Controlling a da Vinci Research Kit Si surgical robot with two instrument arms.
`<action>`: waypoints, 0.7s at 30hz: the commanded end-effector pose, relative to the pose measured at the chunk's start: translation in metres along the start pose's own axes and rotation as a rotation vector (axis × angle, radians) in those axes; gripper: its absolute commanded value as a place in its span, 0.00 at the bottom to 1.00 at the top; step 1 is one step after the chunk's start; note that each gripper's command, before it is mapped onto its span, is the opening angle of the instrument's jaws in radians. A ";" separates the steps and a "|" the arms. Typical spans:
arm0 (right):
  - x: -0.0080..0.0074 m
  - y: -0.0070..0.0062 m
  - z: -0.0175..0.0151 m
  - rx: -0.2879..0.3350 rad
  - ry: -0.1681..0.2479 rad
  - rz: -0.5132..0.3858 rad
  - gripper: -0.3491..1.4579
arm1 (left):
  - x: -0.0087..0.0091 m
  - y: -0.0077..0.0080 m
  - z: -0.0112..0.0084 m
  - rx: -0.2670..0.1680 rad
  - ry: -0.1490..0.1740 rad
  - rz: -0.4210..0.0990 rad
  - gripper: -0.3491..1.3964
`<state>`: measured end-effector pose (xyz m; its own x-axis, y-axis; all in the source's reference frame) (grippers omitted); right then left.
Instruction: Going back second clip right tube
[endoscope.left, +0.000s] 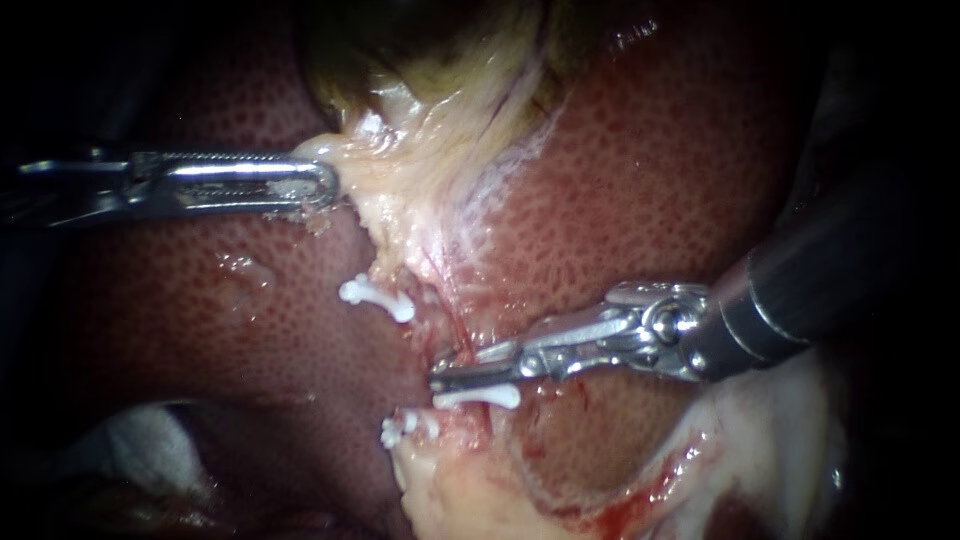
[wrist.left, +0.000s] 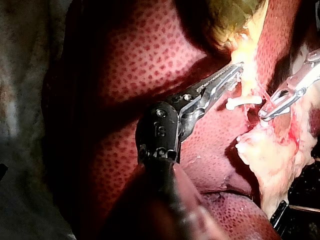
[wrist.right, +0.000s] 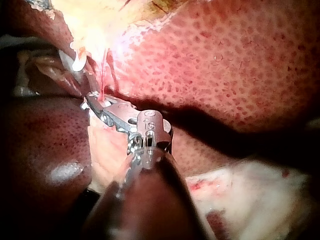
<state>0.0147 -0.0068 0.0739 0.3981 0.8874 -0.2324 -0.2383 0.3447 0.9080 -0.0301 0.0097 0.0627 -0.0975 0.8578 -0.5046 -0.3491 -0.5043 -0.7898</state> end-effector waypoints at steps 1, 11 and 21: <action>0.0000 0.0000 0.0000 0.003 -0.002 0.000 0.00 | 0.0000 0.0000 0.0000 0.000 0.000 0.000 0.00; -0.0001 0.0010 0.0010 0.036 0.047 -0.216 0.34 | 0.0000 0.0000 0.0000 0.000 0.000 0.000 0.00; 0.0005 0.0024 0.0011 -0.041 0.097 -0.368 0.47 | 0.0000 0.0000 0.0000 0.000 0.000 0.000 0.00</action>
<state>0.0153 -0.0059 0.0763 0.3789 0.7223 -0.5786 -0.1293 0.6604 0.7397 -0.0301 0.0096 0.0627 -0.0977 0.8578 -0.5047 -0.3488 -0.5045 -0.7898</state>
